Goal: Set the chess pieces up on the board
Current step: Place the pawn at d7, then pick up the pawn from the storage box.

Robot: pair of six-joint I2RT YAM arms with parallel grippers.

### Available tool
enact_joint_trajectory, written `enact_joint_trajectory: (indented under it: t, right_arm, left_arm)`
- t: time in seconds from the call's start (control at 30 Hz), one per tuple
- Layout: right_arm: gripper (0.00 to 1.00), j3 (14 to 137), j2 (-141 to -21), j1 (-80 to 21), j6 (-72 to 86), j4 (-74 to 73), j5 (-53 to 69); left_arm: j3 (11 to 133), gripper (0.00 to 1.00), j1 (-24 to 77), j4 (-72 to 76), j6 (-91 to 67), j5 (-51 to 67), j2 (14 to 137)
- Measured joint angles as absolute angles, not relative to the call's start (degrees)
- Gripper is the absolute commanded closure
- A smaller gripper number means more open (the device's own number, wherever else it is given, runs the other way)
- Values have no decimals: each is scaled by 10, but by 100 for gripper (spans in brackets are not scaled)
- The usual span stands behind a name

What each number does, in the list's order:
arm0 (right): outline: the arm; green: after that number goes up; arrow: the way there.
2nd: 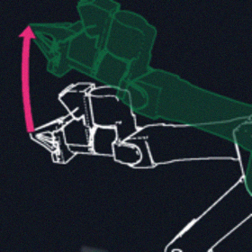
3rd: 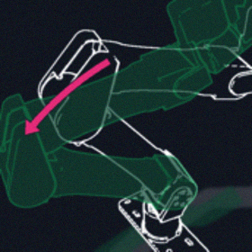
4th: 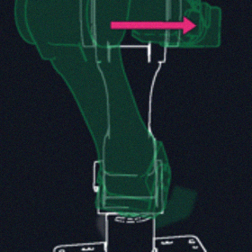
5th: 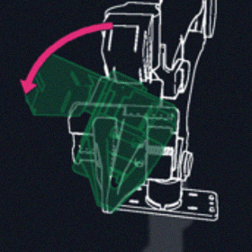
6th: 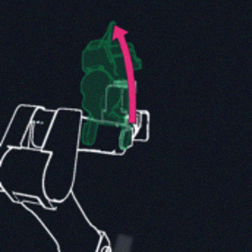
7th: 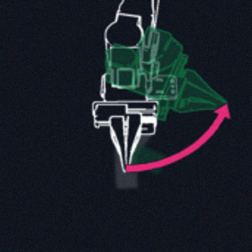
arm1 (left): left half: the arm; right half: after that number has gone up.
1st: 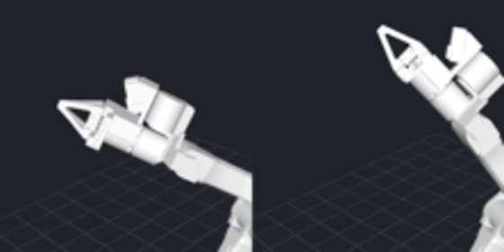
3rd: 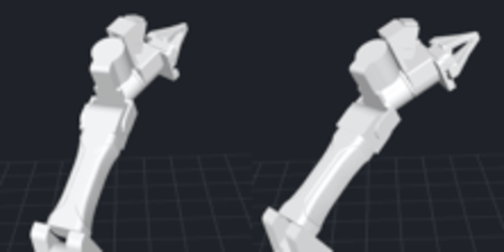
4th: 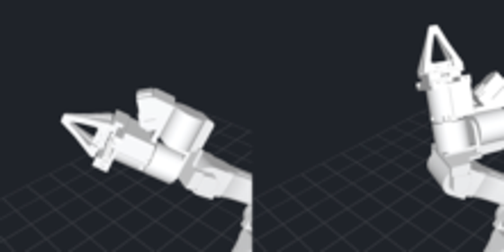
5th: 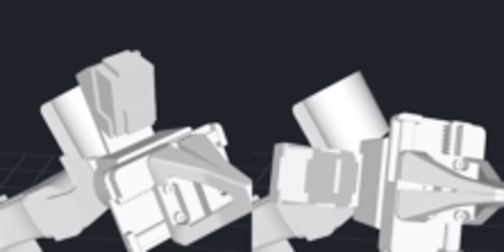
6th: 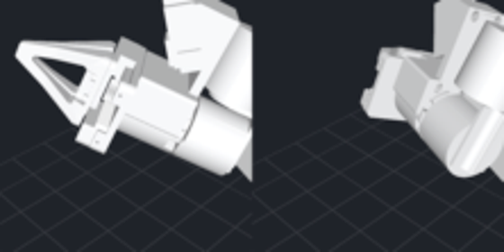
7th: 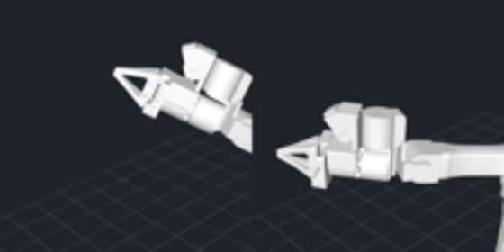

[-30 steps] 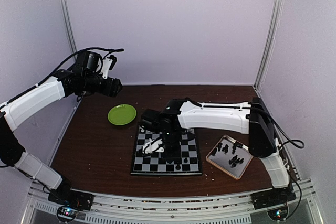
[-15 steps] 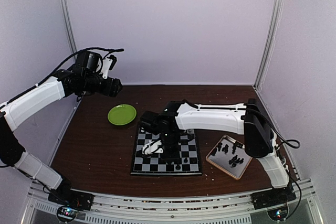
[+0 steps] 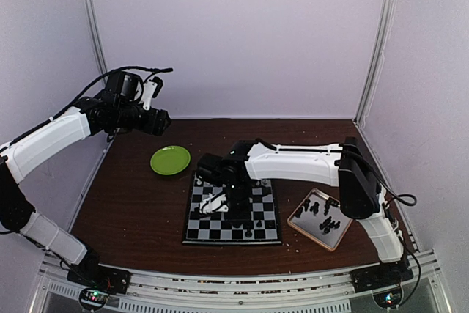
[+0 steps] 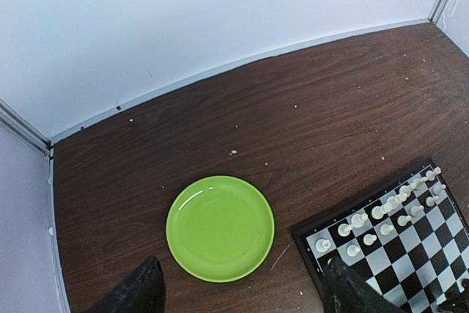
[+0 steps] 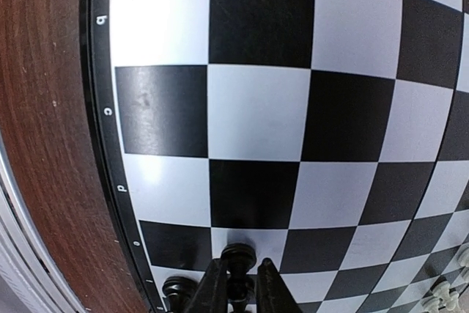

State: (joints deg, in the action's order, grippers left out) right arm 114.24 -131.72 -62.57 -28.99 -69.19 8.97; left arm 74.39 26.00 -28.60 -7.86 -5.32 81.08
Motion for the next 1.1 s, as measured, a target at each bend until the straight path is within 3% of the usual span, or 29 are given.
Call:
enact_joint_trajectory:
  t: [0.33, 0.5, 0.63, 0.83, 1.1]
  right_arm:
    - [71, 1157, -1312, -623, -287, -696, 90]
    - [71, 1138, -1242, -616, -287, -699, 95]
    - [70, 1037, -1110, -585, -284, -674, 102]
    - [71, 841, -934, -457, -279, -621, 98]
    - [73, 630, -825, -287, -281, -568, 102]
  left_arm:
    - [744, 25, 260, -286, -79, -53, 811]
    - [744, 25, 260, -286, -79, -52, 811]
    - [744, 26, 260, -286, -78, -40, 811]
    - [744, 28, 276, -284, -59, 4, 811]
    - [797, 30, 430, -299, -5, -5, 877]
